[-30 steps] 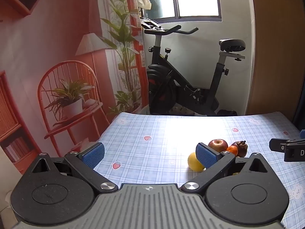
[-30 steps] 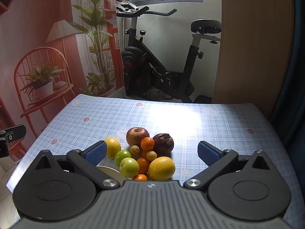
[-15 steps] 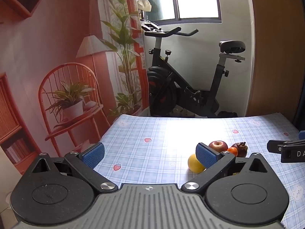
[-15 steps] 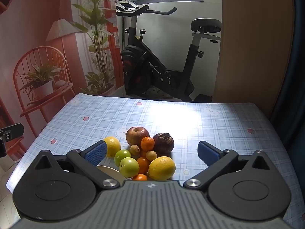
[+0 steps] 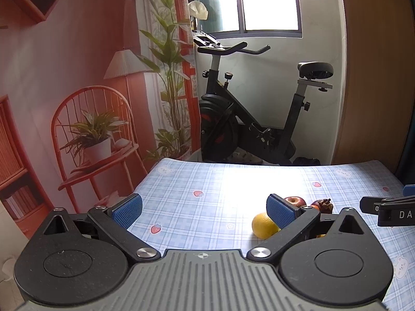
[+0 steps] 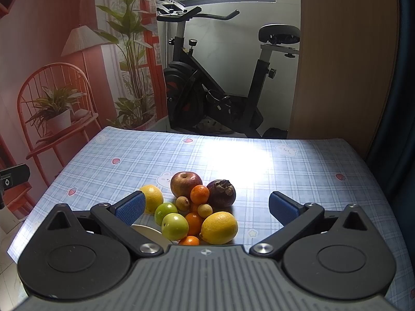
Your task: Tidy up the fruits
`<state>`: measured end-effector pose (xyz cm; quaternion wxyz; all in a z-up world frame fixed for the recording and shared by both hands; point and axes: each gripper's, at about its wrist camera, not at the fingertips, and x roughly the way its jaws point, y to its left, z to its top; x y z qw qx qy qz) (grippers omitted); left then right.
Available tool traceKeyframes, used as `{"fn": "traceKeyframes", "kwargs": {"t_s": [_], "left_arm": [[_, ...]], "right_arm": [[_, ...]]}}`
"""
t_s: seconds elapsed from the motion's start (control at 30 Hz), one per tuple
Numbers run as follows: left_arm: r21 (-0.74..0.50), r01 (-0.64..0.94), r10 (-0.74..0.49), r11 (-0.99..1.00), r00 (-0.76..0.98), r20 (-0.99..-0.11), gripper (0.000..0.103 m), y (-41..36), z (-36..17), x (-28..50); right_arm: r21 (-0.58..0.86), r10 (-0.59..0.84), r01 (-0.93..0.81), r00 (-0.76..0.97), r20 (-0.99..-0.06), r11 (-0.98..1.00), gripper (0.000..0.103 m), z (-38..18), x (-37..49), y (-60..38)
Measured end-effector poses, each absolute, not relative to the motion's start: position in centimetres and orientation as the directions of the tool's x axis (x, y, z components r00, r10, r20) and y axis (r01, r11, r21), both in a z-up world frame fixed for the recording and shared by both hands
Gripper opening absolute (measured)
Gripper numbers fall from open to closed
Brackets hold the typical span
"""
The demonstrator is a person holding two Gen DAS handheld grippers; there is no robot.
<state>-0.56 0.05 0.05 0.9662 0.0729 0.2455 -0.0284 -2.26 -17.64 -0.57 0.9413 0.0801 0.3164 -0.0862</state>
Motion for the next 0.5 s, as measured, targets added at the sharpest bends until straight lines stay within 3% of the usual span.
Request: {"fn": "traceKeyframes", "kwargs": {"t_s": [0.5], "left_arm": [[0.118, 0.099, -0.03, 0.988, 0.874, -0.484, 0.103, 0.15, 0.04, -0.43]], "right_arm": [[0.094, -0.114, 0.215, 0.785, -0.61, 0.972, 0.103, -0.54, -2.27, -17.56]]}}
